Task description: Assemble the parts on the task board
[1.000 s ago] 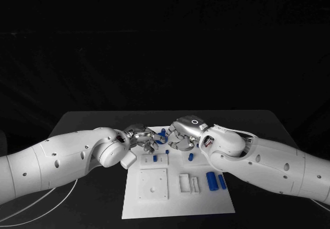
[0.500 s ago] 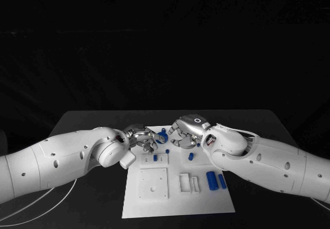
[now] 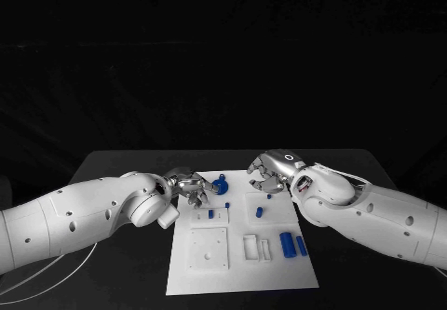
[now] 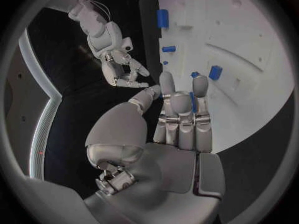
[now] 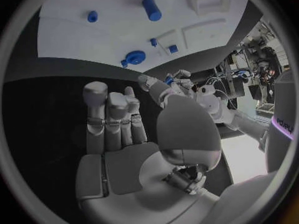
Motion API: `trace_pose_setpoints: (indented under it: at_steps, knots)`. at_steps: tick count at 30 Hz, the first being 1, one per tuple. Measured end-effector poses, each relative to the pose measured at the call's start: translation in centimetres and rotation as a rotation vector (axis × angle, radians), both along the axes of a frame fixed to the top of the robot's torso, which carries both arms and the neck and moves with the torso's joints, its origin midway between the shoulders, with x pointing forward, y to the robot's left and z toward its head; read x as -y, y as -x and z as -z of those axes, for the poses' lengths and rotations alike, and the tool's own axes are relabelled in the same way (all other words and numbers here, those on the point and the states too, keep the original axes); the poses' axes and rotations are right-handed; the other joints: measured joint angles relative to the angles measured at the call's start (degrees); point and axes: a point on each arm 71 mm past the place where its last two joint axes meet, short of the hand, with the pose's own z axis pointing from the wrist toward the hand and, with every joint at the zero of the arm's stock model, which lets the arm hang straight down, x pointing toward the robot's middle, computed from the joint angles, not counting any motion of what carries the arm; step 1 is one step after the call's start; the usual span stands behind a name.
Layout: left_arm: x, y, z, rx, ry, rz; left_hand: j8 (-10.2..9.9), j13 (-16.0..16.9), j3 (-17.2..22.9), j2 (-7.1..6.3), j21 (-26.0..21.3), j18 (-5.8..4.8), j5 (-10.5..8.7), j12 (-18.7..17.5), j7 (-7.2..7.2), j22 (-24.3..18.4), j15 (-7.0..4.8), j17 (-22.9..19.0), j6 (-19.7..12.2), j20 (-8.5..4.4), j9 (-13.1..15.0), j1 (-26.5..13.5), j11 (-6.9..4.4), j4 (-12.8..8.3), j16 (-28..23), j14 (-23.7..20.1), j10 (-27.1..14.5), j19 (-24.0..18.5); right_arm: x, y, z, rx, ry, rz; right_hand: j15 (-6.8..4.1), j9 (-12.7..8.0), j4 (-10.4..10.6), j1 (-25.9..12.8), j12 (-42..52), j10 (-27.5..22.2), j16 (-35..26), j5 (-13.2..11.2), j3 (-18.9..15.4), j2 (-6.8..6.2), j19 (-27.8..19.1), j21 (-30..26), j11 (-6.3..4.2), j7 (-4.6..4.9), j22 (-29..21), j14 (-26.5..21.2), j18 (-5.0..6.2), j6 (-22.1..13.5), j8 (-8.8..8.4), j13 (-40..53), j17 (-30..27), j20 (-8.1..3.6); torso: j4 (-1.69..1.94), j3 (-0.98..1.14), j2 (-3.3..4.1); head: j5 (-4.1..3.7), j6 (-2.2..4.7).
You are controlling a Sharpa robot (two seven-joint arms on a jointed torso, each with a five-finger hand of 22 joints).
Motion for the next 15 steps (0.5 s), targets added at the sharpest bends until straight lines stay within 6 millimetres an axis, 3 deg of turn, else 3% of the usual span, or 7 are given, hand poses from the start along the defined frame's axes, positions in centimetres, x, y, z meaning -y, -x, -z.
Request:
trace_pose_setpoints:
  at_steps: [7,11,15]
  knots:
    - [-0.5,-0.1,-0.4,0.04,-0.07,-0.011,0.0,0.0,0.5,-0.29,0.5,0.0,0.79,0.2,-0.5,0.0,-0.19,0.8,0.5,-0.48,0.7,-0.9,-0.82,-0.5,0.7,1.2,0.8,0.5,1.4,0.1,-0.4,-0.018,-0.042,0.033,0.0,0.0,-0.3,0.0,-0.3,-0.2,-0.4,0.5,0.4,0.0,0.0,-0.7,-0.17,-0.02,0.0,0.0,0.0,0.0,0.0,-0.3,-0.3,0.0,-0.27,0.19,-0.56,0.45,-0.52]
    - [-0.9,-0.2,-0.6,0.05,-0.131,-0.017,0.0,0.0,0.2,-0.53,1.3,0.0,1.12,0.6,-0.88,0.0,-0.4,5.7,0.9,-0.58,1.5,-1.1,-1.52,-0.9,3.5,2.7,1.5,0.8,2.1,0.2,-0.5,-0.035,-0.069,0.048,0.0,0.0,-0.3,0.0,-0.6,-0.4,-0.8,1.1,0.6,0.0,0.0,-1.1,-0.03,-0.03,0.0,0.0,0.0,0.0,0.0,-0.6,-0.6,0.0,-0.43,0.35,-0.99,0.85,-1.03]
    - [-1.3,-0.2,-0.6,0.044,-0.209,-0.022,0.2,0.1,0.1,-0.82,2.4,0.01,1.69,1.3,-0.97,0.0,-0.4,9.0,1.0,-0.39,2.9,-1.4,-1.52,-0.9,5.3,2.9,1.5,1.0,2.6,0.3,-0.5,-0.056,-0.096,0.06,0.0,0.0,-0.5,0.0,-0.8,-0.6,-0.9,1.8,0.8,0.0,0.0,-1.4,-0.2,-0.03,0.0,0.0,0.0,0.0,0.0,-0.8,-0.8,0.0,-0.6,0.58,-1.54,1.3,-1.68]
